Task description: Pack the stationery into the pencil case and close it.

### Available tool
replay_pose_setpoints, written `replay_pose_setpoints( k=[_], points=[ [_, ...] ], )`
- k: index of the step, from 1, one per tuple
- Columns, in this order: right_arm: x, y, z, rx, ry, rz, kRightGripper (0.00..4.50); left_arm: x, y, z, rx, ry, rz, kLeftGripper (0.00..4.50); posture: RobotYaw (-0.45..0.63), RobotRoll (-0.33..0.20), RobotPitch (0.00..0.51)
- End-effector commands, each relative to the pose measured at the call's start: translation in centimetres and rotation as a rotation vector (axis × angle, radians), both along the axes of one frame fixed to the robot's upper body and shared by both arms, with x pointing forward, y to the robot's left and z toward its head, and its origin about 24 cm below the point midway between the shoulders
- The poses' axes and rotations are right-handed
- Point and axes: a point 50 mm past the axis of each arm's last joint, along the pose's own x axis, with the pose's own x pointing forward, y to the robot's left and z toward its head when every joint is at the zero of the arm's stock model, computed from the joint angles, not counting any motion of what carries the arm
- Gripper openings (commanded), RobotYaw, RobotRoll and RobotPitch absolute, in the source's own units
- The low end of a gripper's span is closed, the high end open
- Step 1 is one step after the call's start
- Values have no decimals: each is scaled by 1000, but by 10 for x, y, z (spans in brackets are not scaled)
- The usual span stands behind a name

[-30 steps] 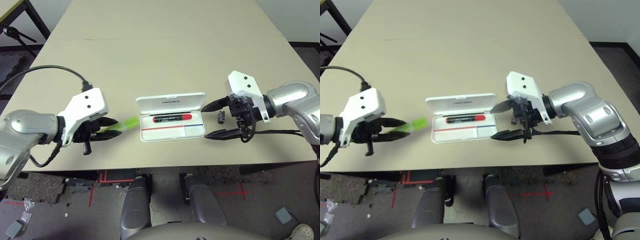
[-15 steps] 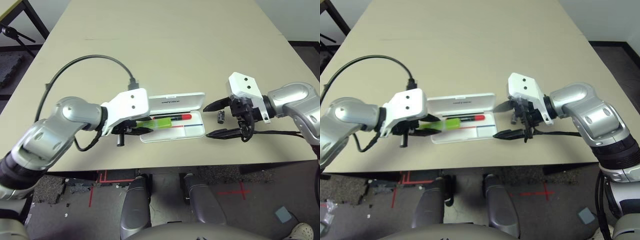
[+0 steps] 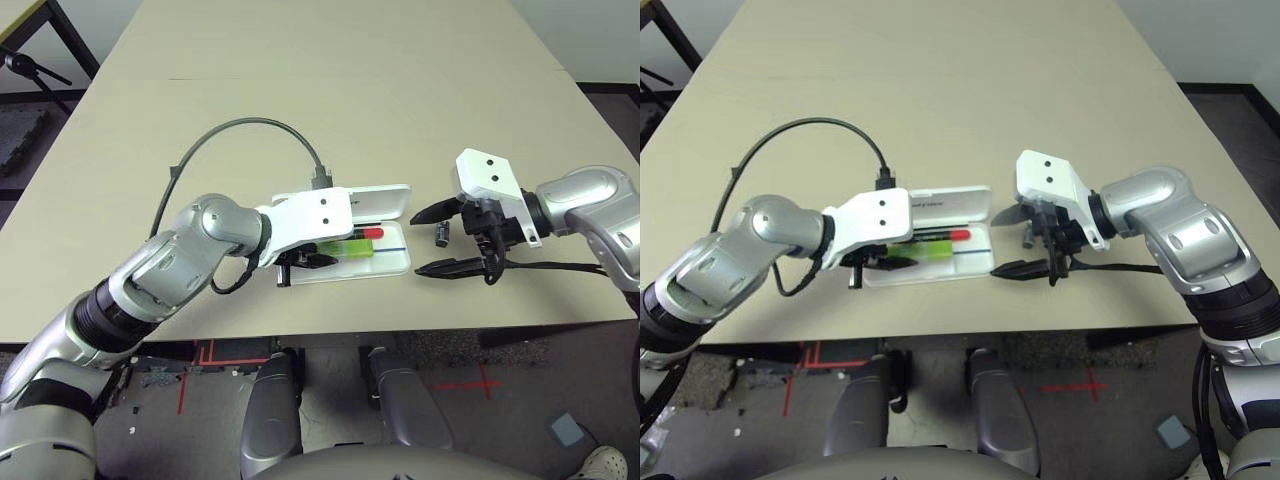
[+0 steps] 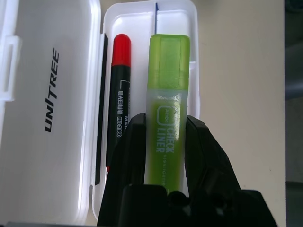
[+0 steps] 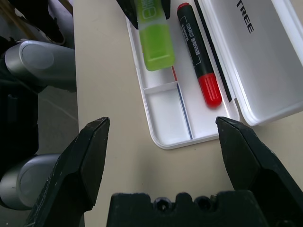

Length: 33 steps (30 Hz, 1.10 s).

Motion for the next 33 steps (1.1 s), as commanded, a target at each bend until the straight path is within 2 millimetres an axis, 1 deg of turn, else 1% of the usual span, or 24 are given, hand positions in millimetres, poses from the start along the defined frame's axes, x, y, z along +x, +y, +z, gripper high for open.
replay_pose_setpoints(
  k=[1, 12, 14, 16, 21, 24, 27, 31, 33],
  points=[
    [0, -2, -2, -25, -2, -3, 4500, 1, -1, -12, 35, 33, 27, 1083, -93, 0, 191],
    [1, -1, -3, -27, -12, -4, 4500, 1, -1, -12, 21, 57, 23, 1083, -93, 0, 190],
    [2, 0, -3, -27, -13, -3, 4500, 0, -1, -11, 16, 61, 20, 1847, -93, 0, 190],
    [2, 0, -4, -28, -14, -3, 4500, -1, -1, -11, 12, 64, 17, 2508, -93, 0, 190],
    [2, -1, -4, -30, -15, -5, 4500, -1, 0, -9, 3, 66, 20, 4463, -93, 0, 190],
    [2, -1, -5, -30, -15, -6, 4500, -1, 5, -6, -7, 67, 31, 4463, -88, 0, 187],
    [2, -3, -6, -33, -17, -11, 4500, -5, 17, -3, -25, 90, 37, 4463, -80, 0, 185],
    [4, -11, -8, -39, -13, -35, 4500, -17, 45, -5, -27, 133, 62, 4463, -72, 0, 189],
    [5, -16, -10, -42, -4, -50, 4500, -21, 59, -1, -36, 141, 82, 4463, -69, 0, 190]
  ],
)
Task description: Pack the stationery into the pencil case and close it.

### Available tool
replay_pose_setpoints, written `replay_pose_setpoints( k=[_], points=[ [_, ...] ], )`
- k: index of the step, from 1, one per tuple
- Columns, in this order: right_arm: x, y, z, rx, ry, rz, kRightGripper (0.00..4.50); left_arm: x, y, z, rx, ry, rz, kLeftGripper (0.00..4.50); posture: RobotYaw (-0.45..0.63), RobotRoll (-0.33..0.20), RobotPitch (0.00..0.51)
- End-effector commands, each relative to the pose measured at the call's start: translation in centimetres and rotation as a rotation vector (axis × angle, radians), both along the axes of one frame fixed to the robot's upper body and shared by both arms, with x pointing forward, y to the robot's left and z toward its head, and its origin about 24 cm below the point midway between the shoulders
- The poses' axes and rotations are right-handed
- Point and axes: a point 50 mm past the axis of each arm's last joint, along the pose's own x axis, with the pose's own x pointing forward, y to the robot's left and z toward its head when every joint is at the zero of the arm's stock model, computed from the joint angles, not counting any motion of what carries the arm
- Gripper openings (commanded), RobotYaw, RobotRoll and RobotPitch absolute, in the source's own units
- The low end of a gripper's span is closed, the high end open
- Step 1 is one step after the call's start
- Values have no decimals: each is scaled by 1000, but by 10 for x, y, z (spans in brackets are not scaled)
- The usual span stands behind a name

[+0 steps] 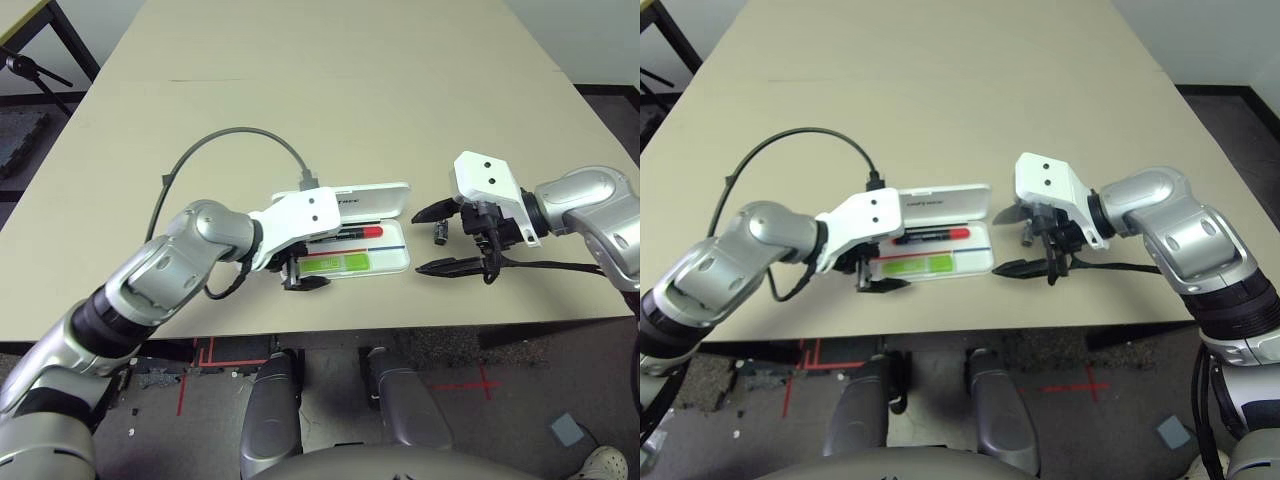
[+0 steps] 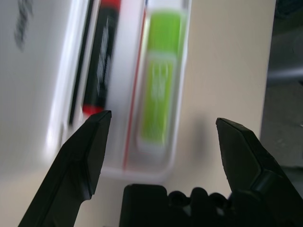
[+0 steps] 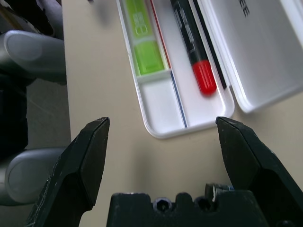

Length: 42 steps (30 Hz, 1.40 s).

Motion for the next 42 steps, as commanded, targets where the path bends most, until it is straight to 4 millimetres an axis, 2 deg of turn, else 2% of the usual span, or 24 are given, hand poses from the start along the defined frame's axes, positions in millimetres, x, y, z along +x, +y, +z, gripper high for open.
replay_pose_setpoints(
  k=[1, 6, 13, 15, 20, 26, 32, 35, 42],
  points=[
    [1, -11, -4, -7, 17, -28, 4500, -7, 18, 11, -30, -3, -5, 4463, -63, 0, 192],
    [5, -21, -1, 40, 25, -83, 4500, -9, 44, 23, -43, -39, 44, 4463, -58, 0, 197],
    [9, -41, 17, 140, -13, -194, 4500, -8, 49, 26, -71, -57, 74, 4463, -57, 0, 198],
    [15, -46, 26, 195, -59, -284, 4500, -5, 49, 26, -76, -60, 79, 4463, -81, 0, 196],
    [40, -50, 40, 311, -219, -662, 4500, -1, 48, 23, -84, -67, 83, 4463, -90, 0, 194],
    [39, -40, 23, 279, -164, -1034, 4500, 1, 46, 21, -88, -71, 79, 4463, -110, 0, 189],
    [28, -19, 15, 311, -77, -1132, 4500, 3, 46, 20, -86, -73, 73, 4463, -116, 0, 186],
    [19, -8, 1, 307, -19, -1198, 4500, 3, 45, 20, -85, -74, 70, 4463, -117, 0, 187],
    [3, -3, -17, 240, 49, -1248, 4500, 4, 43, 19, -83, -71, 62, 4463, -120, 0, 189]
  ],
)
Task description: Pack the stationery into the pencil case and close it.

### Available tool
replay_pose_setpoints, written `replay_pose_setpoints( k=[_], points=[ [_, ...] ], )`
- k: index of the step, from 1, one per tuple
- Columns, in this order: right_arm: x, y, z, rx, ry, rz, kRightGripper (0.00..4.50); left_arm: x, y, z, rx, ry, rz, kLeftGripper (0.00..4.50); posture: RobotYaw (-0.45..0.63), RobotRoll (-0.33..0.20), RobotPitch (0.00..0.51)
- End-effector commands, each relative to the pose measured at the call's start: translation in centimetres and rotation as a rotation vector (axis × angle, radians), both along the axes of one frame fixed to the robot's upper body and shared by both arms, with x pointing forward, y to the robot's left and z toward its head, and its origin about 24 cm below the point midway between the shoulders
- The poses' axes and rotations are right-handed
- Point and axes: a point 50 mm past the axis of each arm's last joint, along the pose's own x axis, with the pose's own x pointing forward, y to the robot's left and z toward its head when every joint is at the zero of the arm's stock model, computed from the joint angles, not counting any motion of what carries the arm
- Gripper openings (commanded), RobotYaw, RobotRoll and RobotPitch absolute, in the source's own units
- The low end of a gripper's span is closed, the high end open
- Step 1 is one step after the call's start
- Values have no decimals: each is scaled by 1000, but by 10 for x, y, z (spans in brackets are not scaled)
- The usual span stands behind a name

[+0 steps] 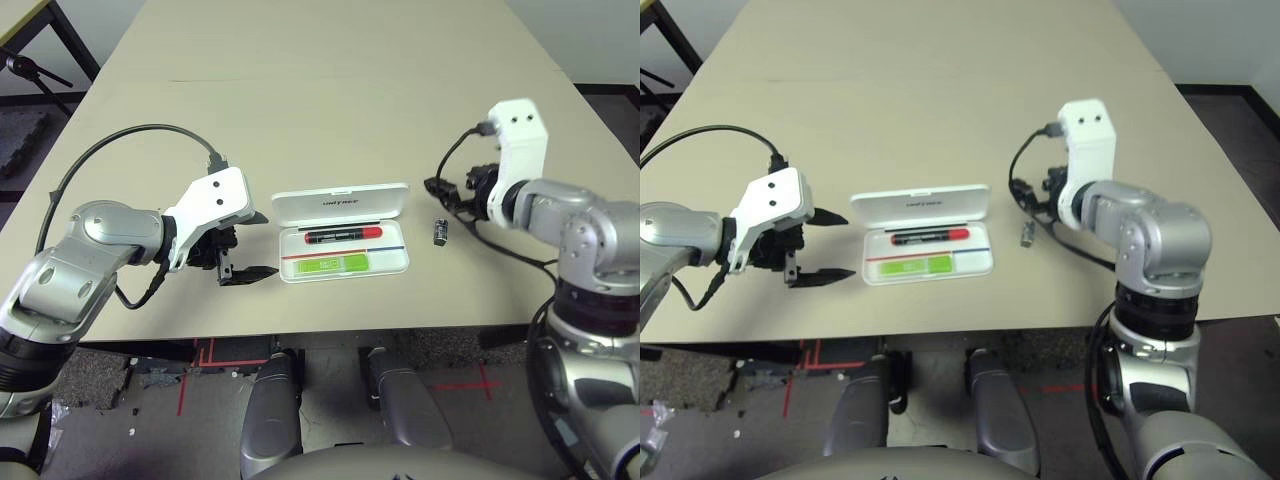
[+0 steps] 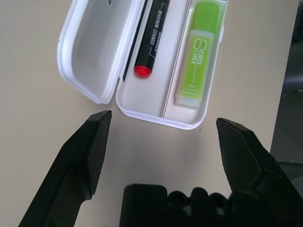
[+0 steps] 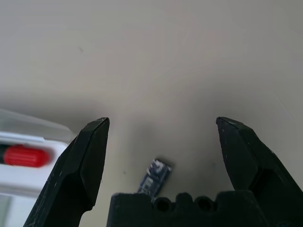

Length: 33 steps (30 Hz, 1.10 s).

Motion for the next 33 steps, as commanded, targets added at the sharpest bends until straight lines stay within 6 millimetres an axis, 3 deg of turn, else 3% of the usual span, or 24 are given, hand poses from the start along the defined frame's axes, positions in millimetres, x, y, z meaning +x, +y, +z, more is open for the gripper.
replay_pose_setpoints(
  k=[1, 12, 23, 26, 33],
  points=[
    [-9, -1, -6, -15, 37, -16, 4500, 0, -3, -3, 7, 9, -20, 4463, -124, 0, 193],
    [-17, 9, -33, -4, 137, 0, 4500, -2, -12, -5, -4, 19, -50, 4463, -124, 0, 201],
    [-17, 18, -43, 51, 173, -14, 4500, -3, -15, -8, -3, 30, -56, 4463, -122, 0, 208],
    [-16, 17, -43, 51, 176, -17, 3877, -2, -14, -7, 0, 27, -51, 4500, -122, 0, 208],
    [-15, 15, -41, 37, 175, -12, 1229, -2, -15, -7, -3, 25, -49, 4500, -118, 0, 208]
  ],
)
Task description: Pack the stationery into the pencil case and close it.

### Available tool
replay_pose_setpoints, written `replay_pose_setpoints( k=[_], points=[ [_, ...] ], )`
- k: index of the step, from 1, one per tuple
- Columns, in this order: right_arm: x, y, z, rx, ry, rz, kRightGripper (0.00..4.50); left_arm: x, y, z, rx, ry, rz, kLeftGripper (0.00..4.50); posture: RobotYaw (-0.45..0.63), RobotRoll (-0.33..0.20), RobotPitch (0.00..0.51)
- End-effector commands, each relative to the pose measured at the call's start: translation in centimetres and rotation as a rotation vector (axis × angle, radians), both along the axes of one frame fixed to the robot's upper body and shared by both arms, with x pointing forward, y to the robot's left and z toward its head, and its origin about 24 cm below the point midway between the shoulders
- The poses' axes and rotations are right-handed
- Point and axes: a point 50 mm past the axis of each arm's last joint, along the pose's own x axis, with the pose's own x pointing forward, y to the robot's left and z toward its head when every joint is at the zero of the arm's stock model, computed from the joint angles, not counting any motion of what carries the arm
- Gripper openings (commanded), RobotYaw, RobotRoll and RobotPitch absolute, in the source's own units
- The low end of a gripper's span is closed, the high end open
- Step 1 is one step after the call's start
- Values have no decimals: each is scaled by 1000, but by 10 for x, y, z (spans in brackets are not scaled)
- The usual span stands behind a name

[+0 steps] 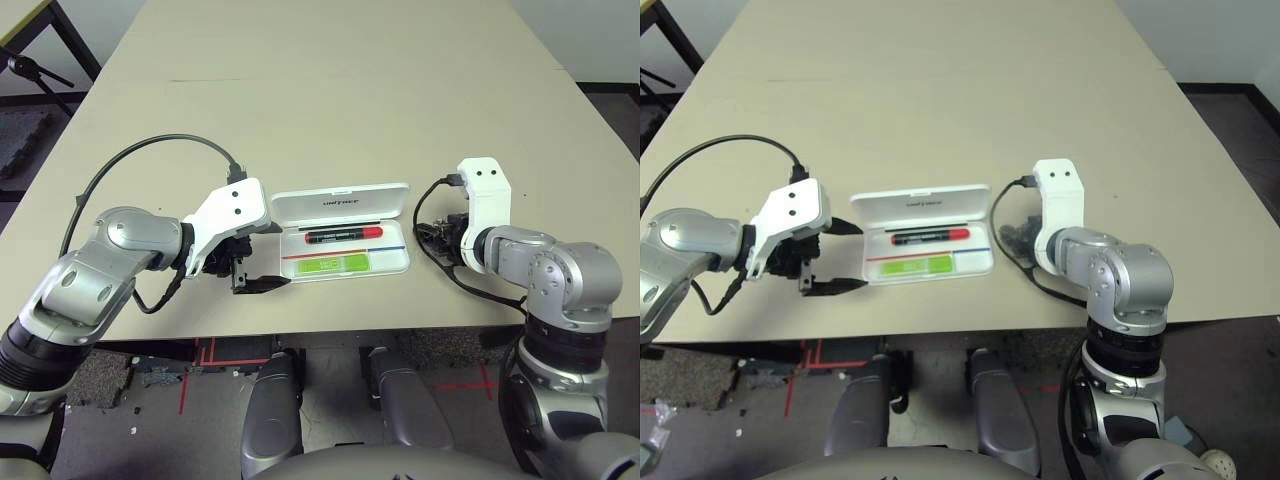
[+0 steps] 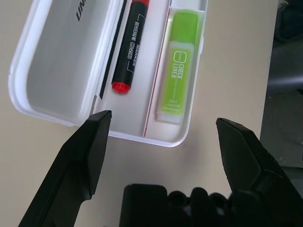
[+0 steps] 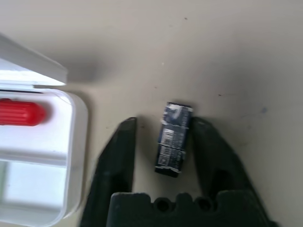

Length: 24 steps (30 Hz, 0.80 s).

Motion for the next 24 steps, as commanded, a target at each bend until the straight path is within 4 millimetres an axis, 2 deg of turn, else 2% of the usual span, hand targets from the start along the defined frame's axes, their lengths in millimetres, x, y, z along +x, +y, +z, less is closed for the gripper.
replay_pose_setpoints(
  k=[1, 2, 3, 6, 11, 19, 24],
  points=[
    [-1, -4, -2, -11, 30, -3, 846, 0, 0, 1, 12, -2, 3, 4500, -118, 0, 209],
    [-1, -5, -1, -15, 27, 0, 477, 0, 0, 0, 12, -2, 3, 4500, -118, 0, 209],
    [0, -6, 1, -23, 21, 7, 310, 0, 0, 0, 12, -2, 4, 4500, -118, 0, 209],
    [2, -8, 8, -45, -17, 78, 310, 0, 1, 0, 13, -2, 7, 4500, -118, 0, 209],
    [-1, -7, 25, -152, -154, 435, 310, 0, 4, 2, 5, -9, 11, 4500, -114, 0, 209],
    [-4, -20, 42, -300, -267, 834, 310, 0, 14, 8, 16, -24, 27, 4500, -107, 0, 209],
    [-5, -20, 52, -344, -316, 1073, 310, -1, 17, 10, 14, -28, 32, 4500, -96, 0, 209]
  ],
)
